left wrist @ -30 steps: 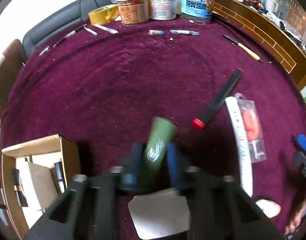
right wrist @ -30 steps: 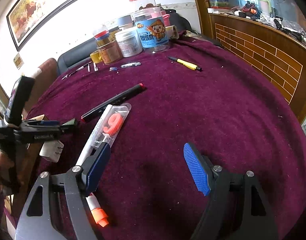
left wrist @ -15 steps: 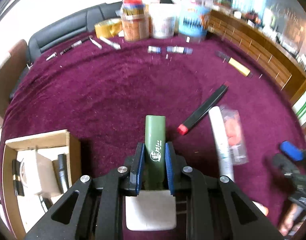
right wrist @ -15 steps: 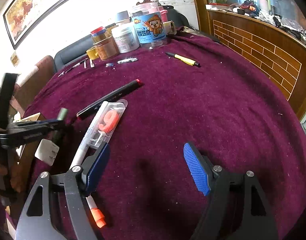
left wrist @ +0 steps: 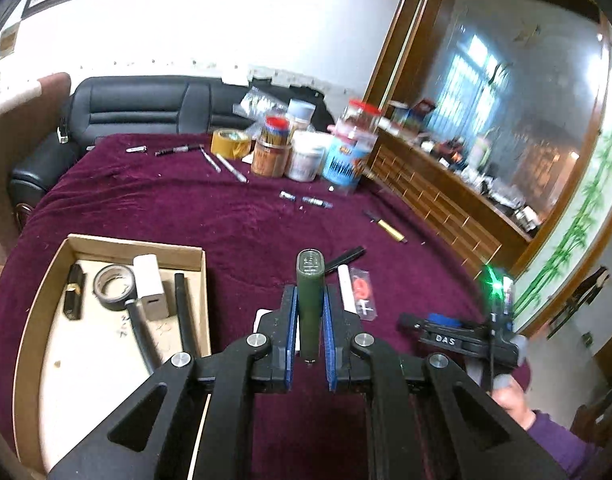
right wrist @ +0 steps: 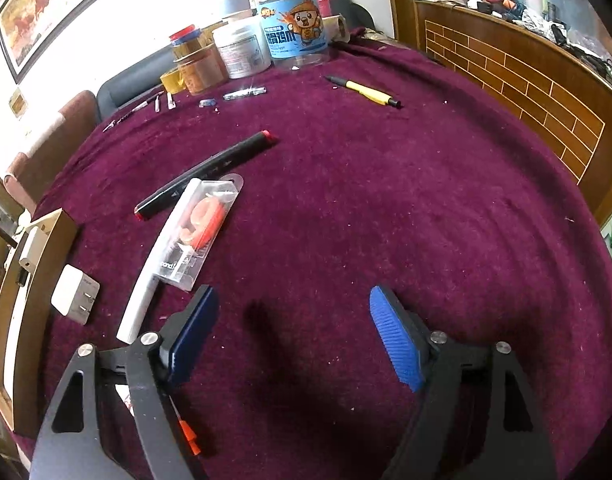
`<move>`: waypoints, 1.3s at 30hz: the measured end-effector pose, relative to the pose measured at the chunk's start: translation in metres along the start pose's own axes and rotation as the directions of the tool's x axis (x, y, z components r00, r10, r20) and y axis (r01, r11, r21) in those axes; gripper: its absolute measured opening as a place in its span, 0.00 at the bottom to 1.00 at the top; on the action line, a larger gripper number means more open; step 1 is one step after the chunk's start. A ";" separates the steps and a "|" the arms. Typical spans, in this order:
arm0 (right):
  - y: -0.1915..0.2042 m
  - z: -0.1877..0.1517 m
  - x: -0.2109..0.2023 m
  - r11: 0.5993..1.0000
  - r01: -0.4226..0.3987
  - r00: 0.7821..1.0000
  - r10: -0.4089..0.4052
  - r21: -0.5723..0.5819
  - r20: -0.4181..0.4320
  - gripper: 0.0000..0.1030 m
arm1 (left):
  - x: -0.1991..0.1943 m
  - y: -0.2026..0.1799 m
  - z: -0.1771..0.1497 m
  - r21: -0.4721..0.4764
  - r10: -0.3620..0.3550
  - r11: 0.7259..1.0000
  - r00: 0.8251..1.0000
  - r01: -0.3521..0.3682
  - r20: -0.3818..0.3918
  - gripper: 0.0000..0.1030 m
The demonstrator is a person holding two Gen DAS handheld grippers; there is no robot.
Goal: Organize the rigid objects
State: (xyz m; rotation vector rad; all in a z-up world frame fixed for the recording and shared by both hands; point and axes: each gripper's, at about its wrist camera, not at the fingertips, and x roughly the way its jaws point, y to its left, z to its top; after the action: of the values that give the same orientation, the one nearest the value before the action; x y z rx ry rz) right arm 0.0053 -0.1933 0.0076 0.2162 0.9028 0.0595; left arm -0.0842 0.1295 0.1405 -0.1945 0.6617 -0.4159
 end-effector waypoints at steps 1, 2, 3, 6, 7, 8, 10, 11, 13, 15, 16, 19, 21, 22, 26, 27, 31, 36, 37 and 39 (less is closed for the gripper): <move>0.001 -0.001 -0.004 1.000 -0.026 1.000 0.026 -0.003 -0.002 0.76 | -0.007 0.002 -0.003 -0.001 -0.010 1.000 1.000 0.010 0.007 0.09; 0.002 -0.001 -0.007 0.999 -0.042 0.999 0.042 -0.007 -0.001 0.76 | -0.012 0.003 -0.004 -0.003 -0.015 1.000 1.000 0.015 0.011 0.09; 0.005 -0.003 -0.013 0.997 -0.070 0.998 0.070 -0.014 -0.002 0.76 | -0.017 0.005 -0.006 -0.006 -0.019 1.000 1.000 0.019 0.013 0.09; 0.023 -0.009 -0.023 0.983 -0.175 0.984 0.173 -0.055 -0.040 0.76 | -0.027 0.012 -0.015 -0.012 -0.021 1.000 1.000 0.022 0.017 0.09; 0.032 -0.012 -0.023 0.977 -0.191 0.980 0.186 -0.090 -0.065 0.76 | -0.030 0.014 -0.018 -0.015 -0.021 1.000 1.000 0.022 0.020 0.09; 0.041 -0.016 -0.022 0.972 -0.197 0.979 0.188 -0.125 -0.085 0.76 | -0.033 0.016 -0.021 -0.020 -0.022 1.000 0.999 0.023 0.022 0.09; 0.058 -0.024 -0.019 0.961 -0.181 0.981 0.162 -0.208 -0.106 0.76 | -0.040 0.021 -0.025 -0.028 -0.021 0.999 0.999 0.021 0.027 0.09; 0.066 -0.028 -0.018 0.955 -0.164 0.984 0.141 -0.246 -0.106 0.76 | -0.042 0.024 -0.027 -0.031 -0.013 0.999 1.000 0.014 0.028 0.09; 0.077 -0.033 -0.014 0.943 -0.143 0.987 0.114 -0.302 -0.109 0.76 | -0.047 0.031 -0.032 -0.037 0.013 0.999 1.000 -0.012 0.025 0.09; 0.085 -0.038 -0.010 0.933 -0.127 0.989 0.095 -0.337 -0.111 0.71 | -0.049 0.041 -0.035 -0.049 0.048 0.998 0.999 -0.047 0.014 0.09; 0.087 -0.040 -0.008 0.929 -0.122 0.990 0.088 -0.348 -0.112 0.59 | -0.050 0.046 -0.037 -0.057 0.065 0.996 0.998 -0.065 0.009 0.09; 0.089 -0.044 -0.006 0.927 -0.089 0.993 0.054 -0.364 -0.105 0.26 | -0.054 0.067 -0.043 -0.095 0.115 0.989 0.993 -0.115 -0.012 0.09; 0.085 -0.043 -0.007 0.931 -0.101 0.992 0.067 -0.350 -0.108 0.24 | -0.055 0.085 -0.048 -0.132 0.142 0.980 0.989 -0.146 -0.034 0.09; 0.083 -0.043 -0.009 0.933 -0.104 0.992 0.073 -0.343 -0.104 0.24 | -0.056 0.094 -0.051 -0.151 0.157 0.975 0.986 -0.163 -0.045 0.09; 0.084 -0.039 -0.023 0.935 -0.149 0.987 0.121 -0.321 -0.103 0.24 | -0.050 0.126 -0.060 -0.211 0.199 0.953 0.975 -0.217 -0.100 0.09; 0.087 -0.036 -0.028 0.934 -0.163 0.985 0.138 -0.317 -0.099 0.24 | -0.048 0.133 -0.062 -0.214 0.209 0.950 0.972 -0.229 -0.111 0.09; 0.109 -0.026 -0.042 0.917 -0.230 0.973 0.209 -0.325 -0.098 0.24 | -0.030 0.155 -0.061 -0.224 0.248 0.933 0.955 -0.280 -0.163 0.09; 0.155 -0.018 -0.046 0.872 -0.357 0.934 0.321 -0.334 -0.159 0.24 | -0.009 0.175 -0.056 -0.246 0.242 0.924 0.945 -0.294 -0.221 0.09; 0.164 -0.018 -0.044 0.863 -0.381 0.924 0.340 -0.332 -0.176 0.24 | -0.005 0.178 -0.054 -0.250 0.239 0.922 0.943 -0.296 -0.232 0.09; 0.185 -0.018 -0.042 0.840 -0.433 0.900 0.380 -0.326 -0.215 0.24 | 0.001 0.182 -0.050 -0.256 0.232 0.921 0.942 -0.293 -0.244 0.09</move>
State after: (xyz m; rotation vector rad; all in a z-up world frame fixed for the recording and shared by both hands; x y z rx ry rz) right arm -0.0277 -0.0156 0.0678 0.0503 0.9577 0.6472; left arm -0.0586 0.2914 0.0460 -0.3376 0.9445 -0.0754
